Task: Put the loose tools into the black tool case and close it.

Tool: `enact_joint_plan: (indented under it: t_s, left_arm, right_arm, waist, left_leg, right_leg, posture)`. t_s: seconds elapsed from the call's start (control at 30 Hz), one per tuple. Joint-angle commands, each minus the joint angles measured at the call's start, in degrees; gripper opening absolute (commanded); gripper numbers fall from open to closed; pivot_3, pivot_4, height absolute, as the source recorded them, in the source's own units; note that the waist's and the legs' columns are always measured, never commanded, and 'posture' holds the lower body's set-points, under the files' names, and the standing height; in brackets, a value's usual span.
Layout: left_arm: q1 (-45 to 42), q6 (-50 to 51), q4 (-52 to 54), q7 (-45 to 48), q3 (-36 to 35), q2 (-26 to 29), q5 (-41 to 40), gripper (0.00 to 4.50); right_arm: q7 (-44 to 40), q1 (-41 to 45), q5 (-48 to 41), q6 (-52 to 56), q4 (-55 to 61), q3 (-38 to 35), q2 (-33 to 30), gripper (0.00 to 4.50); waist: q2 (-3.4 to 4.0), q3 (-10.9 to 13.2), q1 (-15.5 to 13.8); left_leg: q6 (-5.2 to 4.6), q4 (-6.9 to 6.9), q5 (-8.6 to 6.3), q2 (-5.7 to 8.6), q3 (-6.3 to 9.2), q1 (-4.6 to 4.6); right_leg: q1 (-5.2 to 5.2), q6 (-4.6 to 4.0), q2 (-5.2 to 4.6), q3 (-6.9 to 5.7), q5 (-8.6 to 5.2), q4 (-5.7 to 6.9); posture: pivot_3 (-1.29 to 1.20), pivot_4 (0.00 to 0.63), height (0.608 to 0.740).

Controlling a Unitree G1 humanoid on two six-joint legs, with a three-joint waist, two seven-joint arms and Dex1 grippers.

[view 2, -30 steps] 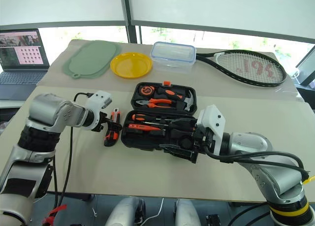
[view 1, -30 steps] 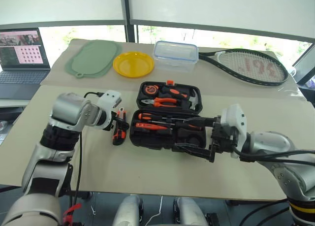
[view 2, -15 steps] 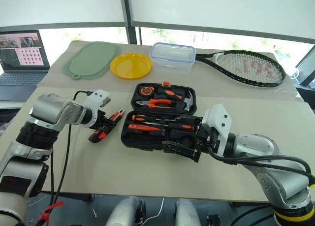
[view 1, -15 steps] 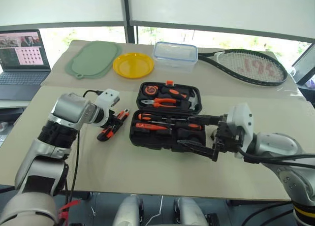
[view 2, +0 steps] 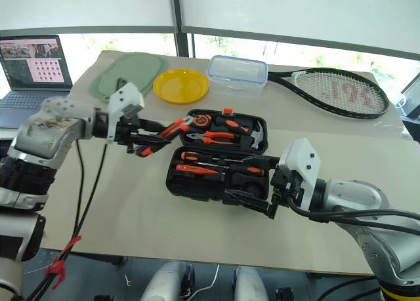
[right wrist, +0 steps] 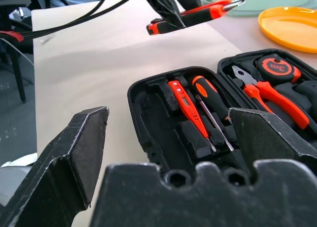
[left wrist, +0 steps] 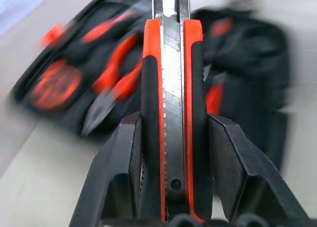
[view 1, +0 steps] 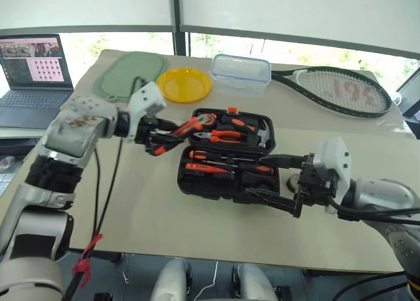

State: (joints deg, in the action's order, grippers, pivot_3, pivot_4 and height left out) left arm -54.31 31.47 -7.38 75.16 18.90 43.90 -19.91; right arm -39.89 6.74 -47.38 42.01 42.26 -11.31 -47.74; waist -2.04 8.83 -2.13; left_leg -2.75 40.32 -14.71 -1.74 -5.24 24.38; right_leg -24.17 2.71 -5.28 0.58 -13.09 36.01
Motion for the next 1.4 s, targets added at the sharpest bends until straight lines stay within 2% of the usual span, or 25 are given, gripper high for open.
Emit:
enact_joint_plan:
  t_s: [0.03,0.17,0.33,0.63,0.83,0.9,0.93,1.1,1.23,1.37,1.4]
  left_arm:
    - [-2.23,-3.91,3.6,6.9,6.51,-5.24,2.22,1.52]
    - [-3.75,0.73,1.94,7.23,12.44,-7.87,7.5,1.52]
    - [-3.76,1.2,-0.55,6.64,17.8,-8.92,14.67,1.52]
    - [-3.35,-0.37,-4.13,7.46,20.41,-10.34,20.62,1.52]
    - [-2.31,0.47,-4.13,8.14,19.74,-11.75,20.57,1.52]
    - [-2.18,0.19,-4.38,7.6,19.23,-12.0,20.92,2.51]
    - [-2.23,0.54,-4.22,7.77,18.73,-11.97,20.71,2.71]
    - [-2.33,5.32,-0.17,12.16,14.25,-9.98,15.56,4.44]
    - [-1.93,4.64,0.68,13.5,9.78,-7.59,12.43,4.48]
    - [-0.32,1.71,0.72,12.17,5.1,-7.45,9.82,4.48]
    - [0.55,0.24,0.46,11.45,4.01,-7.57,9.6,4.22]
  right_arm:
    - [2.29,-0.14,-1.21,0.38,2.33,-2.03,0.14,4.5]
    - [3.92,-1.18,-1.79,0.48,3.45,-2.39,0.35,4.5]
    - [5.66,-3.25,-2.76,0.54,5.05,-3.26,0.21,4.5]
    - [6.78,-3.17,-3.68,0.53,5.05,-3.44,-0.38,4.5]
    - [6.56,-2.4,-3.62,0.36,4.44,-2.97,-0.58,4.5]
    - [6.37,-2.3,-3.57,0.3,4.22,-2.99,-0.6,4.5]
    - [6.28,-2.32,-3.53,0.26,4.16,-2.98,-0.59,4.5]
    - [5.79,-2.57,-3.18,-0.05,3.99,-2.55,-0.52,4.5]
    - [5.43,-2.22,-2.81,-0.2,3.41,-2.06,-0.38,4.5]
    - [5.08,-2.18,-2.58,-0.29,3.27,-1.85,-0.42,4.5]
    - [5.0,-2.18,-2.52,-0.3,3.23,-1.83,-0.45,4.5]
  waist:
    - [0.0,0.0,-0.08]
    - [0.0,0.0,0.7]
    - [0.01,0.0,1.46]
    - [0.01,0.0,1.43]
    - [0.03,-0.01,1.38]
    - [0.03,-0.01,1.38]
    - [0.03,-0.01,1.37]
    - [0.03,-0.01,1.42]
    - [0.03,-0.01,1.51]
    - [0.03,-0.01,1.38]
    - [0.03,-0.01,1.33]
  left_leg:
    - [0.0,0.01,0.0,0.02,0.0,0.0]
    - [0.0,0.02,0.0,-0.01,0.02,0.02]
    - [0.01,-0.03,0.01,-0.05,0.13,-0.02]
    - [0.0,0.0,0.01,-0.06,0.14,-0.04]
    - [0.0,0.01,0.01,-0.06,0.14,-0.1]
    - [0.0,0.02,0.01,-0.05,0.14,-0.1]
    - [0.0,0.02,0.01,-0.05,0.15,-0.09]
    - [0.0,0.04,0.01,-0.06,0.15,-0.07]
    - [0.0,0.02,0.01,-0.09,0.14,-0.03]
    - [0.0,0.03,0.01,-0.09,0.14,-0.04]
    - [0.0,0.03,0.01,-0.09,0.15,-0.04]
  right_leg:
    - [0.02,0.0,0.01,-0.01,0.0,0.01]
    - [-0.07,0.01,0.08,0.07,0.0,0.04]
    - [-0.07,-0.01,0.15,0.11,-0.03,0.06]
    - [-0.04,0.01,0.12,0.11,-0.03,0.09]
    - [0.01,0.01,0.11,0.12,-0.03,0.12]
    - [0.02,0.01,0.1,0.12,-0.03,0.12]
    - [0.02,0.01,0.1,0.12,-0.03,0.11]
    - [0.0,0.01,0.1,0.12,-0.02,0.12]
    - [-0.08,0.01,0.13,0.13,-0.03,0.14]
    - [-0.06,0.01,0.1,0.12,-0.03,0.13]
    - [-0.04,0.02,0.07,0.11,-0.03,0.13]
  posture:
    - [0.0,0.15,0.738]
    - [0.0,0.15,0.738]
    - [0.0,0.15,0.738]
    - [0.0,0.15,0.738]
    - [0.0,0.15,0.738]
    - [0.0,0.15,0.738]
    - [0.0,0.15,0.738]
    - [0.0,0.15,0.738]
    - [0.0,0.15,0.738]
    - [0.0,0.15,0.738]
    - [0.0,0.15,0.738]
